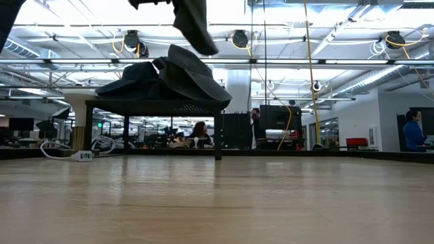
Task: Pick & Place hat
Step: Stack the gray cap on the other gray cap on the shelf
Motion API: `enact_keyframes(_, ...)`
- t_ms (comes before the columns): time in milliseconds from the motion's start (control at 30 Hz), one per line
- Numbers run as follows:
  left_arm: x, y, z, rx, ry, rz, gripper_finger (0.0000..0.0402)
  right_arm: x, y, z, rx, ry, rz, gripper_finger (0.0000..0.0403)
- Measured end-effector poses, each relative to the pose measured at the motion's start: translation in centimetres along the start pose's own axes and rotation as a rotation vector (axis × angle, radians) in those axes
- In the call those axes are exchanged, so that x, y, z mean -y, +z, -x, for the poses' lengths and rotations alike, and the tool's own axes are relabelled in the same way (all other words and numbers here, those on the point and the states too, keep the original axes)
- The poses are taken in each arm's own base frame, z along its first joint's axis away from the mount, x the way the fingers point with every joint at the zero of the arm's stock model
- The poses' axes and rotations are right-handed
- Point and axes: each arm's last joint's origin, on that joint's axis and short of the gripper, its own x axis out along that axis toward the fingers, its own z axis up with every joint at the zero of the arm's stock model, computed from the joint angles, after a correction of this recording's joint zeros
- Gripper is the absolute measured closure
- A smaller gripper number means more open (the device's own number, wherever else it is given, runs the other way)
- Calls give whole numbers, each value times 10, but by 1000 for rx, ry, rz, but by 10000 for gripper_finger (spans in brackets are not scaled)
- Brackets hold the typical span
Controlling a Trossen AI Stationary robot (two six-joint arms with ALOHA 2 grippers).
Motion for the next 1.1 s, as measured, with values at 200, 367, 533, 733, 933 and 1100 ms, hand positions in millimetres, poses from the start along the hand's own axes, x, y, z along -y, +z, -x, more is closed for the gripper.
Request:
enact_keyframes(200, 0, -16, -8, -89, 64, -111, 362, 0, -1, 0, -13, -1, -3, 181)
enact_keyframes(367, 5, -22, -16, -124, 35, -120, 362, 0, -4, 0, -43, -6, 9, 181)
enact_keyframes(533, 7, -38, -25, -201, -20, -88, 362, 0, -4, 0, -40, -6, 11, 181)
enact_keyframes(733, 10, -51, -44, -249, -86, -89, 362, 0, -4, 0, -40, -6, 33, 181)
enact_keyframes(933, 12, -49, -47, -223, -147, -115, 362, 0, -4, 0, -40, -6, 31, 181)
enact_keyframes(1100, 13, -55, -47, -225, -219, -100, 362, 0, -4, 0, -40, -7, 30, 181)
